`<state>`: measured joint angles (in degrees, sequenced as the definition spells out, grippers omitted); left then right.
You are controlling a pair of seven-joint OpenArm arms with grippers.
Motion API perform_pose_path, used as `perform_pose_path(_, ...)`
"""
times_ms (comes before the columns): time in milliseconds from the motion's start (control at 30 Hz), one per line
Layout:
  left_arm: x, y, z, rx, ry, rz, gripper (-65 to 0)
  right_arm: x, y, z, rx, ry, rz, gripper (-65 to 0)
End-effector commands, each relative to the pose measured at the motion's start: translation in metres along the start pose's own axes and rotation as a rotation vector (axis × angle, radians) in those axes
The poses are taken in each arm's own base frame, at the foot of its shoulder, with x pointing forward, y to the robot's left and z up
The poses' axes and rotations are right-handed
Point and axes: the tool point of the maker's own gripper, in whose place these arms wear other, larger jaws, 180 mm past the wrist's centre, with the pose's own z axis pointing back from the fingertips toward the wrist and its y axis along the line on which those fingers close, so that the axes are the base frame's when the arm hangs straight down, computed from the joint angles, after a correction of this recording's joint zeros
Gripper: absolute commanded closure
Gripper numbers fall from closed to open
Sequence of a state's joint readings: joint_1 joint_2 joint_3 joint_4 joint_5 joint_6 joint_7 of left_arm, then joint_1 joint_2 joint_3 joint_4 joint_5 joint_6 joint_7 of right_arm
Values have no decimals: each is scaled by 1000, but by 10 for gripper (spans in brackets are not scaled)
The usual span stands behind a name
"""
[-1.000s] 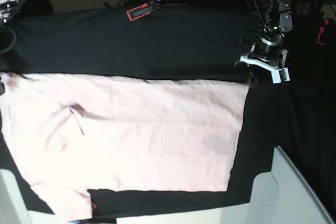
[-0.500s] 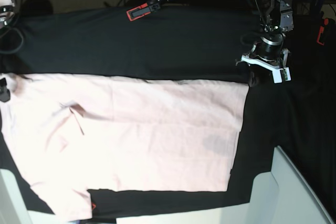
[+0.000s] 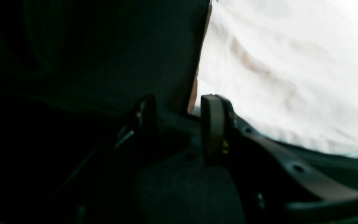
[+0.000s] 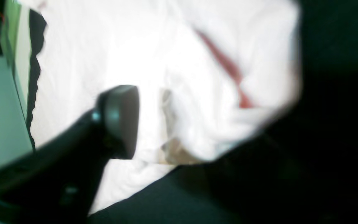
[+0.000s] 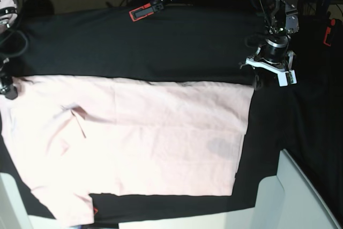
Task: Fold the T-shirt properly
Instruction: 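Open both grippers and raise them off the shirt, then grasp the pink shirt's corners with the left and right grippers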
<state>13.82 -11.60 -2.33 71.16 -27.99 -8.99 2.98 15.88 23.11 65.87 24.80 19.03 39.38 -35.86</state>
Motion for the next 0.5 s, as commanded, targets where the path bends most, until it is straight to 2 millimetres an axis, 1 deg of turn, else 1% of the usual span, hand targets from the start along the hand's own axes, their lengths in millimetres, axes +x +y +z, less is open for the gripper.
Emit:
perform_pose_path(0, 15, -1, -1, -10, -48, -3, -240, 18, 4, 3, 12, -36, 18, -245)
perform_pose_path(33, 15, -2, -1, -11, -48, -1, -240, 18, 4, 3, 12, -36, 18, -189)
perform_pose_path(100, 14, -4, -2, -12, -49, 6, -242, 18, 4, 3, 12, -36, 18, -44)
perform_pose_path(133, 14, -5, -2, -13, -48, 9, -244, 18, 4, 3, 12, -36, 18, 0)
perform_pose_path(167, 14, -5, -2, -13, -48, 9, -255, 18, 4, 3, 12, -34, 18, 0)
perform_pose_path(233, 13, -6, -2, -13, -48, 11, -324, 16, 4, 3, 12, -25, 18, -22)
perform_pose_path(267, 13, -6, -2, -14, -48, 12, -359, 15, 4, 3, 12, -18, 19, -12)
perform_pose_path(300, 13, -7, -2, -14, -48, 14, -378, 15, 4, 3, 12, -17, 19, 0)
perform_pose_path(333, 11, -9, -2, -15, -46, 21, -391, 14, 4, 3, 12, -15, 19, 0)
perform_pose_path(467, 10, -10, -2, -9, -49, 35, -391, 14, 4, 3, 11, -13, 21, 0)
